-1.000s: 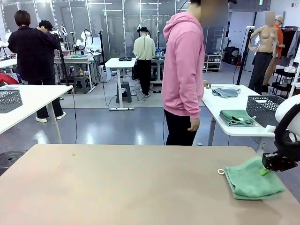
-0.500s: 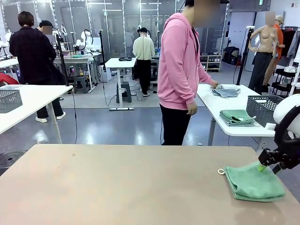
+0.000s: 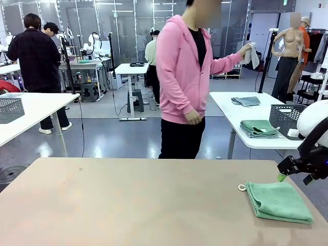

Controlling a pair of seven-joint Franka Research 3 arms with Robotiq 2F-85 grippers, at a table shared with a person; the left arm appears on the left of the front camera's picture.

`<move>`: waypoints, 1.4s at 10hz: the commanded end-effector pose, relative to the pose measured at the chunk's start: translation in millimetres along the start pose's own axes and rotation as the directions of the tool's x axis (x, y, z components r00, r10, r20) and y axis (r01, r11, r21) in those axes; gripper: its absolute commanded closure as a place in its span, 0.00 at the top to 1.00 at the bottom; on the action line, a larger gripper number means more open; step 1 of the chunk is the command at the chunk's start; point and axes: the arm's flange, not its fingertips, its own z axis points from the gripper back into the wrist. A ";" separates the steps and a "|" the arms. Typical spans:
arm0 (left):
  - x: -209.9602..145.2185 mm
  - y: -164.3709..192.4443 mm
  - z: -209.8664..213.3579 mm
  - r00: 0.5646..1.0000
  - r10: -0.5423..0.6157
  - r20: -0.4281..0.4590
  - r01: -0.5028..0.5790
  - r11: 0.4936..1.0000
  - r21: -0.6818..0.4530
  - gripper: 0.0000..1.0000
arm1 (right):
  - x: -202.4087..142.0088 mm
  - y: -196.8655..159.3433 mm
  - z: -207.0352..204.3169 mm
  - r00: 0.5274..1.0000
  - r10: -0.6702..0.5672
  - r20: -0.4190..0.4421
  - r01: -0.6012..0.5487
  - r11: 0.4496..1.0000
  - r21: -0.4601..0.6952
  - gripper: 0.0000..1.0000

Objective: Fold the towels and place them in the basket.
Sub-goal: Place the folded Towel with hook on the right side of the table, then when a person lays out a Towel with hook on the table, fold it in half twice.

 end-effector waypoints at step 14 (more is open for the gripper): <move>0.4 -0.7 0.4 1.000 -0.022 0.005 0.022 1.000 -0.018 1.00 | -7.1 19.3 141.1 0.981 0.163 0.110 -0.169 0.984 0.054 1.00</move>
